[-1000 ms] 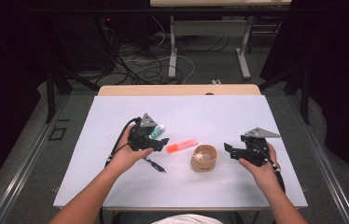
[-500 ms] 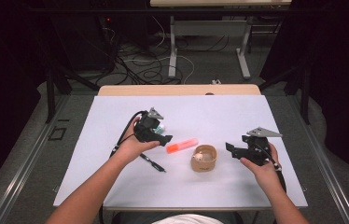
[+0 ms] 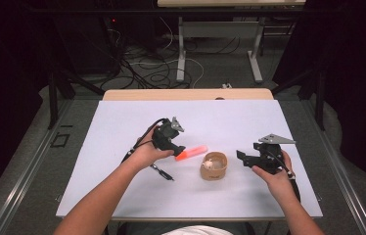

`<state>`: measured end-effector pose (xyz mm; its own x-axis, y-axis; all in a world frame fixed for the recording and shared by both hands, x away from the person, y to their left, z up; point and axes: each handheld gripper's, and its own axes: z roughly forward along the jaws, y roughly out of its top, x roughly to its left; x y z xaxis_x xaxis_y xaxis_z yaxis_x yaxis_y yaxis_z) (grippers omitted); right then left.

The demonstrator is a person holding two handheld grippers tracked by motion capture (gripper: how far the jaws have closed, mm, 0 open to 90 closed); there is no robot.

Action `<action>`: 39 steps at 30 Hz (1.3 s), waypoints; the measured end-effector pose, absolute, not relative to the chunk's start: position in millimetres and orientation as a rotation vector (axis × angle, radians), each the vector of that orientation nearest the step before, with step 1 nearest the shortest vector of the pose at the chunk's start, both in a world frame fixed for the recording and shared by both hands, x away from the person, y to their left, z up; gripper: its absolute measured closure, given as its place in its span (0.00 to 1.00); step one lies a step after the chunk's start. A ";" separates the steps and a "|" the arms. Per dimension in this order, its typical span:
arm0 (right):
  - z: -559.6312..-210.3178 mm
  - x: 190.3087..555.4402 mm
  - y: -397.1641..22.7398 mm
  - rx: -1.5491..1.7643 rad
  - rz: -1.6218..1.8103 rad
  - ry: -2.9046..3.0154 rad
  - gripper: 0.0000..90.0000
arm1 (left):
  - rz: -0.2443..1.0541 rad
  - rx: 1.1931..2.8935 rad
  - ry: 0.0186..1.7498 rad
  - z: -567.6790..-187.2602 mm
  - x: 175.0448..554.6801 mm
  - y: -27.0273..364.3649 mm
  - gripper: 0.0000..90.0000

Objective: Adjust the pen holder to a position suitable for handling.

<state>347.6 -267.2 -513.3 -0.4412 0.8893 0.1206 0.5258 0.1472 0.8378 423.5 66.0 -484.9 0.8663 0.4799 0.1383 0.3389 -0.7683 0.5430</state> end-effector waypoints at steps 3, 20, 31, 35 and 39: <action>-512.8 346.5 -266.4 1.353 1.215 2.030 0.25 | 0.367 2.527 0.572 -488.6 424.5 64.3 0.39; -517.3 349.0 -263.5 1.343 1.146 2.057 0.15 | 0.270 2.600 0.484 -505.8 429.3 55.7 0.44; -519.1 350.4 -264.8 1.355 1.116 2.044 0.04 | 0.224 2.637 0.473 -512.7 431.4 52.1 0.50; -519.6 350.8 -264.5 1.355 1.119 2.048 0.04 | 0.201 2.654 0.469 -516.8 430.8 49.6 0.52; -520.1 350.6 -264.0 1.356 1.119 2.063 0.05 | 0.192 2.679 0.461 -522.1 431.4 45.8 0.55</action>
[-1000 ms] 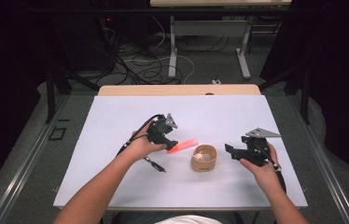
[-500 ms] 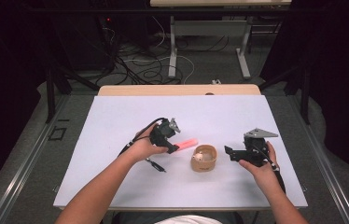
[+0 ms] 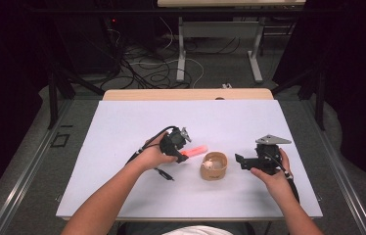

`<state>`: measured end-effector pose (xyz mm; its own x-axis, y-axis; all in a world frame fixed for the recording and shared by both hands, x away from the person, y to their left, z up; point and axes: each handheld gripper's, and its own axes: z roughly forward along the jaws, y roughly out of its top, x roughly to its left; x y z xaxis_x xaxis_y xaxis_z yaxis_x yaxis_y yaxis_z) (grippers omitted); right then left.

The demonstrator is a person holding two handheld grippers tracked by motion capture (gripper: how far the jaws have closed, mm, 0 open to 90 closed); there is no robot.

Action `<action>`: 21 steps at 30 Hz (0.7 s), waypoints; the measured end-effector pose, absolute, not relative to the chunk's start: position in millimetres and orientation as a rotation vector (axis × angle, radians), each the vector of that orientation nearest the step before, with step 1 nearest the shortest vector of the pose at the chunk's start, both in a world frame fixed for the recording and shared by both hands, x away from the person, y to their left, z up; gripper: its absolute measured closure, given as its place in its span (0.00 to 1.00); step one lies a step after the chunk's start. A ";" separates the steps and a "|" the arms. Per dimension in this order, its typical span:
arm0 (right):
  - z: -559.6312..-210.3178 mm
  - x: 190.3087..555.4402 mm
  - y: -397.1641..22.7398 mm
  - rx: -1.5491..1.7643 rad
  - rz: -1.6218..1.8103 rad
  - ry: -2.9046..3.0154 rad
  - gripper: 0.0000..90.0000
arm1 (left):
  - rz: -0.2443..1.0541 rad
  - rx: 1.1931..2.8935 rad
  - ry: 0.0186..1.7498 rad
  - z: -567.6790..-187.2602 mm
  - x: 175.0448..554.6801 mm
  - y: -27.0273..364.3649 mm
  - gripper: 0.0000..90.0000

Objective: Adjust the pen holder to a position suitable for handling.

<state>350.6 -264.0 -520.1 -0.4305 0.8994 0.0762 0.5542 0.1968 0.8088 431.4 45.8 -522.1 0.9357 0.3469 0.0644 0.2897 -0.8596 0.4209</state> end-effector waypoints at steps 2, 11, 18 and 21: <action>-521.0 350.9 -263.6 1.350 1.119 2.068 0.06 | 0.197 2.688 0.451 -524.8 432.5 44.0 0.56; -521.6 351.2 -264.0 1.350 1.122 2.077 0.08 | 0.178 2.707 0.474 -531.2 439.4 43.4 0.63; -522.0 351.3 -263.5 1.346 1.123 2.084 0.08 | 0.149 2.698 0.476 -532.7 440.3 44.0 0.69; -522.1 351.3 -263.1 1.347 1.123 2.086 0.08 | 0.134 2.703 0.462 -532.3 441.3 44.9 0.72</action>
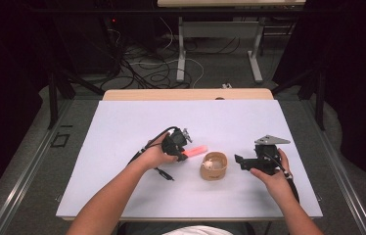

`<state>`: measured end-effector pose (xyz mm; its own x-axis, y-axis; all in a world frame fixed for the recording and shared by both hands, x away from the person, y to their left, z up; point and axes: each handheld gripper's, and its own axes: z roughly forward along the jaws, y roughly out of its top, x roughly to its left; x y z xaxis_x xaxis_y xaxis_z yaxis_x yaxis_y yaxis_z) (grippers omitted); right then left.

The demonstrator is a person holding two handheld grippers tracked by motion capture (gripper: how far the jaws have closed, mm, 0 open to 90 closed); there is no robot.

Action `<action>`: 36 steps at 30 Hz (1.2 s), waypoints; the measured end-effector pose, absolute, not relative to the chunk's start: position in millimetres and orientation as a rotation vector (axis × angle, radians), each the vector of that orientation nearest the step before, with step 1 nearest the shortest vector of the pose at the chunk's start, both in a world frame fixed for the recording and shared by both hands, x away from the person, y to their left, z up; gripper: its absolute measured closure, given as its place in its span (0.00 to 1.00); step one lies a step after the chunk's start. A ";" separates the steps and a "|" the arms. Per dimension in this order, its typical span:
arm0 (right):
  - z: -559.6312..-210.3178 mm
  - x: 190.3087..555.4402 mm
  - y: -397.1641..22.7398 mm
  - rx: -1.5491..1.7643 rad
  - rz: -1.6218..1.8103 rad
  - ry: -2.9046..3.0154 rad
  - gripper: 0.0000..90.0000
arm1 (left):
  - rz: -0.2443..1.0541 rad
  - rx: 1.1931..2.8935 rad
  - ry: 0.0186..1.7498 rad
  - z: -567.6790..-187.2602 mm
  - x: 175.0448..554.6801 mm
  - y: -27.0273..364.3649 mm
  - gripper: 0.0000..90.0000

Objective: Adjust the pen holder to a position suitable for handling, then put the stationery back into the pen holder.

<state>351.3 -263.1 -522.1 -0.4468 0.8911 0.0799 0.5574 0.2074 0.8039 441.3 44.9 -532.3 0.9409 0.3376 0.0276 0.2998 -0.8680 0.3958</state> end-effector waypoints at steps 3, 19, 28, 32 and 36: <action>-522.0 351.1 -262.9 1.347 1.122 2.086 0.08 | 0.135 2.700 0.456 -532.5 441.6 45.1 0.73; -521.8 351.2 -264.2 1.341 1.117 2.084 0.08 | 0.128 2.694 0.467 -531.8 441.9 45.7 0.74; -520.3 350.5 -265.0 1.341 1.114 2.075 0.11 | 0.123 2.677 0.528 -522.7 443.3 54.0 0.74; -519.1 350.8 -266.2 1.338 1.118 2.075 0.14 | 0.110 2.650 0.559 -516.3 443.1 58.0 0.74; -516.4 350.0 -265.3 1.328 1.122 2.077 0.16 | 0.079 2.619 0.588 -508.8 442.0 62.4 0.74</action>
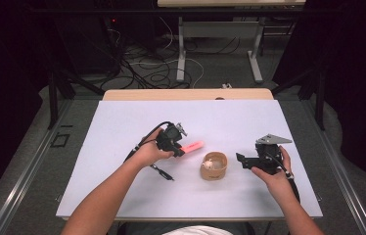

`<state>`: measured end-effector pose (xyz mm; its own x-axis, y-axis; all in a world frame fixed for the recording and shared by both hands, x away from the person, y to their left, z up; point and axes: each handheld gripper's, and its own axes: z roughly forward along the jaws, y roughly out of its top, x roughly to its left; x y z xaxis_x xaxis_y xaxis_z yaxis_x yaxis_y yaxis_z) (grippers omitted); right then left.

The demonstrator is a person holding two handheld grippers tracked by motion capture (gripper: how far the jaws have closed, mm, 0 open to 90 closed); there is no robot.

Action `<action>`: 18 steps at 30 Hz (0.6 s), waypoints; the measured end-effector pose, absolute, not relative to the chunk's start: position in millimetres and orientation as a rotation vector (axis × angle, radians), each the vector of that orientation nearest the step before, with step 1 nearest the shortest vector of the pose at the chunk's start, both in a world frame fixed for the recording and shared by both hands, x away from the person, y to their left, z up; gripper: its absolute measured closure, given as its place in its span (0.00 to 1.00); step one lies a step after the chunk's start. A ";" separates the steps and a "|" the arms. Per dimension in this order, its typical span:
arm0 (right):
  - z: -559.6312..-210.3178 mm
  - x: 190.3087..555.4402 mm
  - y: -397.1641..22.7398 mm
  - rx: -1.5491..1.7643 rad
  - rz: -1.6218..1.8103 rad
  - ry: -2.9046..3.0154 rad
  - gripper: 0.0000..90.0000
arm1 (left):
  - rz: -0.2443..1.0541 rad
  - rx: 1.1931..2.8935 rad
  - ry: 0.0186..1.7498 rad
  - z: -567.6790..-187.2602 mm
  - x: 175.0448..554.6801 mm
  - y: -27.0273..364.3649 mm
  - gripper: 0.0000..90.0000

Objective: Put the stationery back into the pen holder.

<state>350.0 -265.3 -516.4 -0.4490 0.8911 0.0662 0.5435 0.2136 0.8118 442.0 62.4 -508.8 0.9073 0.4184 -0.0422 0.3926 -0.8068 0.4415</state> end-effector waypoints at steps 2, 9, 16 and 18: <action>-516.4 350.3 -264.5 1.317 1.113 2.094 0.17 | 0.069 2.613 0.605 -505.4 440.7 64.0 0.74; -513.5 349.8 -264.2 1.309 1.071 2.076 0.17 | 0.053 2.600 0.610 -495.1 436.1 67.6 0.74; -502.9 347.4 -266.3 1.335 1.116 2.053 0.14 | 0.000 2.572 0.693 -483.1 429.0 73.5 0.74; -501.2 345.9 -263.7 1.308 1.105 2.067 0.08 | -0.011 2.563 0.715 -479.5 426.7 75.7 0.74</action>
